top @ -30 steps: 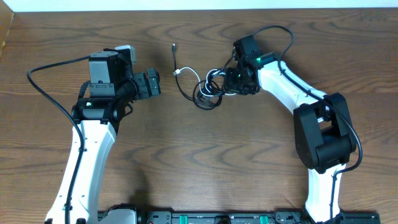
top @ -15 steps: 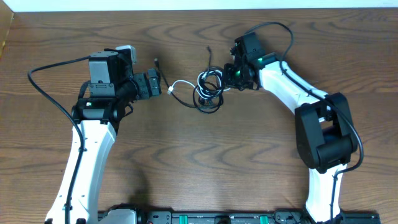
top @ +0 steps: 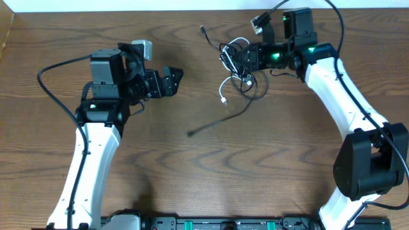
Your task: Untangle cables
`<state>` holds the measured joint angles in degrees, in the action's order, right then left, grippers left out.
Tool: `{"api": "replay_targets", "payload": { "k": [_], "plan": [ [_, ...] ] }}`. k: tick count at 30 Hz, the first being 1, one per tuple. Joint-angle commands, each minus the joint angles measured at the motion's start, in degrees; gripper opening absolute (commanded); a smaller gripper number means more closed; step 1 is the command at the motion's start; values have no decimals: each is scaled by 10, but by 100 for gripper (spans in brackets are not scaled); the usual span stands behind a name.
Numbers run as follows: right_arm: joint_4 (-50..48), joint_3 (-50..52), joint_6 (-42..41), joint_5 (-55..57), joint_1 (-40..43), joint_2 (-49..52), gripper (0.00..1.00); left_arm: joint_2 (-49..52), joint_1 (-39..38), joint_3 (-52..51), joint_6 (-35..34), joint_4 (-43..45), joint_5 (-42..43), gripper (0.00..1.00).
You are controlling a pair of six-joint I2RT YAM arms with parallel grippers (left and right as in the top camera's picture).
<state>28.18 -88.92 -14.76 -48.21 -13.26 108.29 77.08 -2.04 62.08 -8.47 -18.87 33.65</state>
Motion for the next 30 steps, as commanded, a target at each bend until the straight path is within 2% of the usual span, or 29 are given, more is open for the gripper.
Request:
{"api": "replay_targets", "payload": {
  "k": [1,4,9,12,15,20,21,24,26,30],
  "plan": [
    [-2,-3,22,-89,2,-4,1,38,-31,8,-40,45,33,98],
    [-2,-3,23,-105,2,-4,1,77,-48,8,-78,107,45,98],
    [0,-3,24,-109,3,-4,1,146,-62,8,-108,236,122,98],
    [2,-3,24,-109,3,-4,1,176,-62,8,-114,257,125,99],
    [21,-3,24,-80,5,-4,1,192,-61,8,-86,236,120,97],
    [56,-3,21,4,5,-4,1,189,-61,8,-64,146,32,96],
    [60,-3,15,19,5,-4,3,189,-61,8,-64,122,11,95],
    [73,-3,11,65,5,-4,21,189,-61,8,-64,59,-33,89],
    [84,-3,11,91,5,-4,29,189,-61,8,-65,28,-60,88],
    [96,-3,11,119,5,-4,33,189,-70,8,-68,1,-94,88]
  ]
}}
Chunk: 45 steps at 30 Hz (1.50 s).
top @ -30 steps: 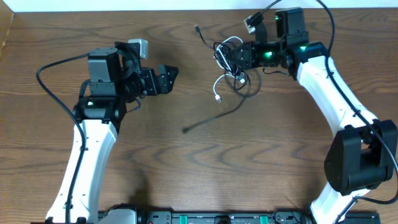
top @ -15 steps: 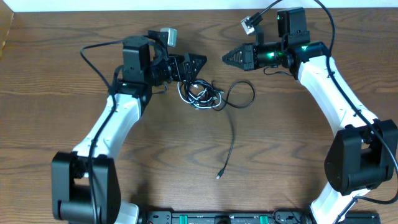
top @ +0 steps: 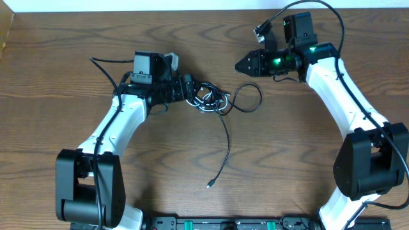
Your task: Untangle cables
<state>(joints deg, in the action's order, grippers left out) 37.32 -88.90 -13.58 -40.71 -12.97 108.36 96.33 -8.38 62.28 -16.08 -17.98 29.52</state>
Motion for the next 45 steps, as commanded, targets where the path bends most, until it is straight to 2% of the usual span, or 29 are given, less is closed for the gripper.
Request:
{"api": "replay_targets", "payload": {
  "k": [1,7,10,17,24,26,30,37,42,45],
  "plan": [
    [5,-3,-1,47,2,-5,33,-3,-10,6,5,-11,-63,88],
    [10,-3,0,68,2,-5,36,9,-47,6,-8,-30,-147,88],
    [16,-3,0,76,2,-5,36,29,-64,6,-23,-20,-183,81],
    [24,-3,0,76,2,-5,37,81,-76,6,-23,37,-187,69],
    [30,-3,0,78,2,-5,37,111,-78,6,-23,56,-187,60],
    [32,-3,0,85,2,-5,37,120,-80,6,-23,62,-187,54],
    [38,-3,0,97,1,-4,37,127,-80,6,-23,77,-187,32],
    [43,-3,5,102,1,-4,37,126,-80,6,-23,102,-186,7],
    [43,-3,15,94,1,-4,35,116,-80,6,-22,106,-174,7],
    [34,-3,56,54,-2,-4,35,82,-80,7,-22,106,-124,7]
  ]
}}
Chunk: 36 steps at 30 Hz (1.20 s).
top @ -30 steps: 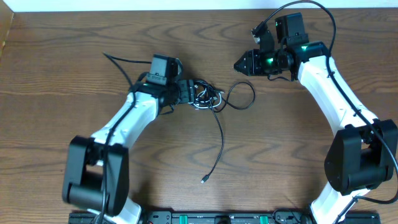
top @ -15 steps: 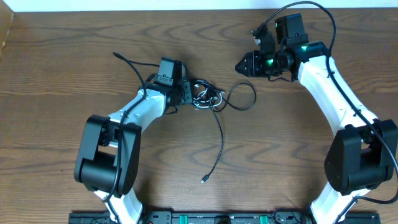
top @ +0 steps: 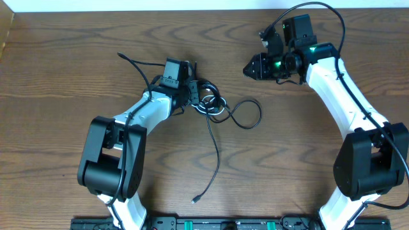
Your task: Untangle cables
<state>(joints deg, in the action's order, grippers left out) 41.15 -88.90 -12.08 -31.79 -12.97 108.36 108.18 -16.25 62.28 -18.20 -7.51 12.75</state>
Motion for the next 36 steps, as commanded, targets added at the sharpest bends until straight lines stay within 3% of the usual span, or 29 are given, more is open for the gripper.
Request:
{"api": "replay_targets", "payload": {
  "k": [1,6,13,27,36],
  "plan": [
    [-8,-3,57,-50,-3,-4,35,-53,-2,7,-1,1,63,8],
    [-24,-3,85,-65,-14,-4,33,-147,-2,7,-18,-5,137,7],
    [-53,-3,127,-120,-25,-4,29,-235,-2,7,-33,-43,142,7],
    [-84,-3,161,-217,-17,-5,31,-236,-2,7,-27,-74,101,8],
    [-66,-3,170,-145,-58,7,31,-236,-2,7,-27,-65,134,7]
  ]
}}
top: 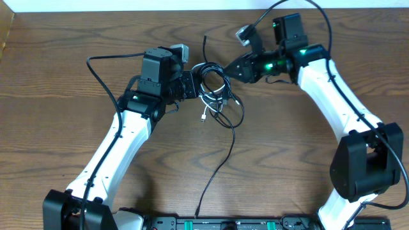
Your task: Untangle cables
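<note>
A tangle of black and white cables (215, 91) lies at the back middle of the table. My left gripper (192, 84) is at its left side, shut on the loops there. From the right, my right gripper (227, 69) reaches the tangle's upper right loop, its fingers tapered together on a black strand. A white plug (203, 117) hangs out below the tangle. One long black tail (220, 167) runs toward the front edge, and a short black end (205, 42) sticks up behind.
The wooden table (57, 76) carries nothing besides the cables and arms. The left arm's own supply cable (102, 61) arcs over the table at the left. The arm bases and a black rail (230, 223) line the front edge.
My right gripper was apart from the tangle at the right and is now at its upper right loop. The left gripper and tangle sit slightly farther back and right. The long tail now reaches the front edge.
The right gripper first held the tangle at the back right, with the left gripper apart at the left. Then the tangle was at the left gripper in the middle and the right gripper was free. That held a moment later. Now both grippers are on it.
</note>
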`<state>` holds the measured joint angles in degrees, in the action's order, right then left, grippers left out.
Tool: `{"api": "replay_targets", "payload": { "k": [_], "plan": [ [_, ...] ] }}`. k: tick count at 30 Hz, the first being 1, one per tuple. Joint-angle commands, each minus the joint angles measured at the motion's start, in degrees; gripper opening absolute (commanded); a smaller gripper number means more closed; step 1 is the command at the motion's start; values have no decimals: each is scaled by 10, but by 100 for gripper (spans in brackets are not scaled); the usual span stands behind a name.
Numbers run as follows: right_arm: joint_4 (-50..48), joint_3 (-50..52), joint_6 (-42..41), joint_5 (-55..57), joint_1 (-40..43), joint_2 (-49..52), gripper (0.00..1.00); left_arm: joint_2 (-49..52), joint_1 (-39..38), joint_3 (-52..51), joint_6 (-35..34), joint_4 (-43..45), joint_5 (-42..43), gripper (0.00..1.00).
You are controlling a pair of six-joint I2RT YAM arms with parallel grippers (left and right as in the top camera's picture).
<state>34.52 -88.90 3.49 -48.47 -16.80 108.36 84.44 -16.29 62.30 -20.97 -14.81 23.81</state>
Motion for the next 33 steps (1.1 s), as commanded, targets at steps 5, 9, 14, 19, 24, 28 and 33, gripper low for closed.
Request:
{"api": "replay_targets", "payload": {
  "k": [5,9,14,19,24,28,33],
  "plan": [
    [2,-3,4,110,-48,7,24,0,-1,7,-2,17,51,7],
    [5,-3,-54,204,-58,8,1,0,-1,7,-9,32,73,7],
    [4,-3,-134,276,-56,8,1,-4,-1,7,-10,35,61,7],
    [1,-3,-153,268,-43,8,1,-4,0,7,-7,26,35,8],
    [1,-3,-151,242,-38,8,1,-4,0,7,-7,11,5,9],
    [-5,-3,-150,216,-35,8,1,-4,0,7,-5,0,-5,22],
    [-15,-3,-134,169,-31,7,1,-3,-2,7,-6,-12,-5,25]
  ]
}}
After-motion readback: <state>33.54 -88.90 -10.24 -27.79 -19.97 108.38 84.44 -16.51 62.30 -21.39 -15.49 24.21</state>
